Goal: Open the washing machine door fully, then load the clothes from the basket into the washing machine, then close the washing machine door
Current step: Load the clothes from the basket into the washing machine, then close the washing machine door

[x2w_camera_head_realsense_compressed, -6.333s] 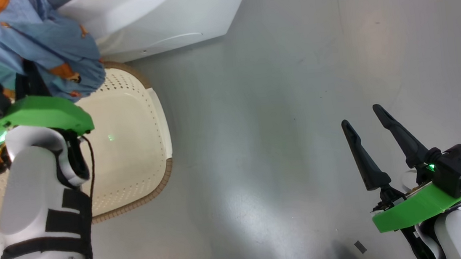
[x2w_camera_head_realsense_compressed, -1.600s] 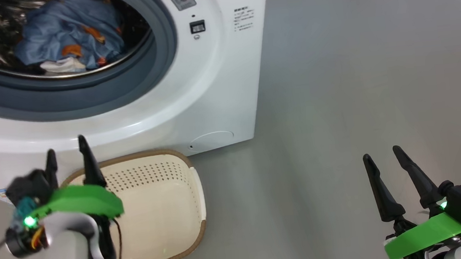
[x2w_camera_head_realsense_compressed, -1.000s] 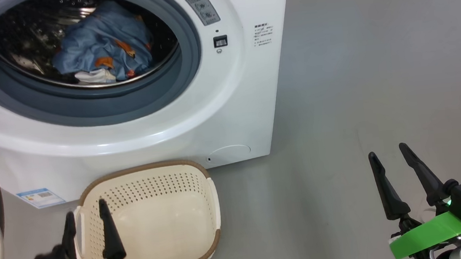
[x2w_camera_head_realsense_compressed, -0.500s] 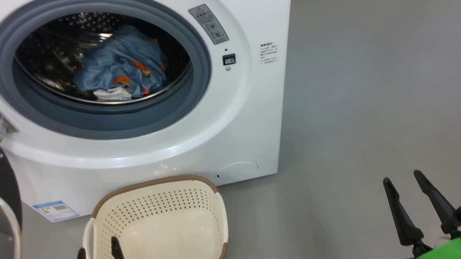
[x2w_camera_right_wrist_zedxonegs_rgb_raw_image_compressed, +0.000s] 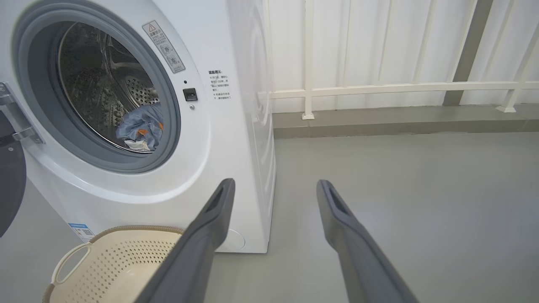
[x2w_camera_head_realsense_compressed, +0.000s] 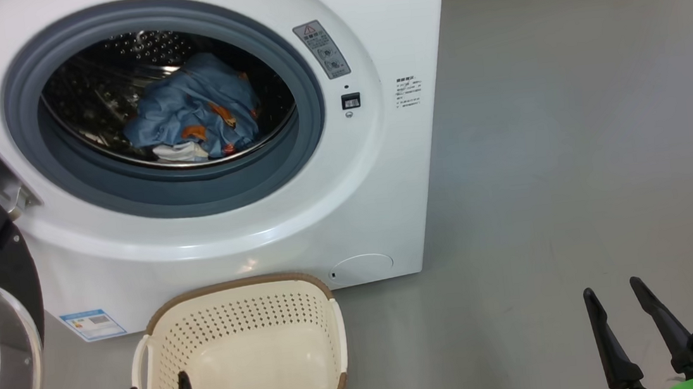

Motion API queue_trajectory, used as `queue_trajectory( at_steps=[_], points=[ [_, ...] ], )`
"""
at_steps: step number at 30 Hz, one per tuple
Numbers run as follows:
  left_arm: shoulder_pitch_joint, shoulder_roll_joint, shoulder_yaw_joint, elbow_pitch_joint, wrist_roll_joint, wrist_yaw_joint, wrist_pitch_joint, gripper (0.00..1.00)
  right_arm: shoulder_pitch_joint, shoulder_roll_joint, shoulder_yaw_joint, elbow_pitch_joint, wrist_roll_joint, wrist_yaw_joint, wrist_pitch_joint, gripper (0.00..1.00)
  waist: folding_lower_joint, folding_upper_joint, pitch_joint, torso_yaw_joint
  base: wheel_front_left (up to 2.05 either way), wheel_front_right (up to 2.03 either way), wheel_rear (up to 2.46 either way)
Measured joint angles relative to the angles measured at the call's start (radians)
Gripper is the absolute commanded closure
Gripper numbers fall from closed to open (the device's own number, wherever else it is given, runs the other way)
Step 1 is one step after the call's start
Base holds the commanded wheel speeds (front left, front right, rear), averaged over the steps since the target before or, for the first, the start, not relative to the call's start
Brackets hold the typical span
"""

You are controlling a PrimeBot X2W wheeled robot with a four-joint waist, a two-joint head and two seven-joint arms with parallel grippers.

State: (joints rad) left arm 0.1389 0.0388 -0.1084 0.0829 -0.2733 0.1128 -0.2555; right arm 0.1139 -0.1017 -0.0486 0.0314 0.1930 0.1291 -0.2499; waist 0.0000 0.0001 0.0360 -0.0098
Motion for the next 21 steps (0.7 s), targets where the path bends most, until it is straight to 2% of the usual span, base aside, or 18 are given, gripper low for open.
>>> queue_trajectory(
  at_steps=[8,12,21],
  points=[
    [0.004,0.001,-0.002,-0.001,0.0,0.001,0.0,0.0,0.006,0.004,0.004,-0.003,0.0,0.0,0.0,0.0,0.0,0.0,0.013,0.004,0.0,0.0,0.0],
    [0.001,0.001,-0.001,-0.001,0.001,0.016,0.0,0.0,0.004,0.004,0.007,-0.003,0.0,0.0,0.0,0.0,-0.0001,0.0,0.016,0.005,-0.29,0.29,0.0],
    [0.0,0.002,-0.003,-0.001,0.001,0.024,0.0,0.0,0.004,0.004,0.008,-0.002,0.0,0.0,0.0,0.0,0.0,0.0,0.015,0.012,-1.18,1.18,0.0]
  ],
)
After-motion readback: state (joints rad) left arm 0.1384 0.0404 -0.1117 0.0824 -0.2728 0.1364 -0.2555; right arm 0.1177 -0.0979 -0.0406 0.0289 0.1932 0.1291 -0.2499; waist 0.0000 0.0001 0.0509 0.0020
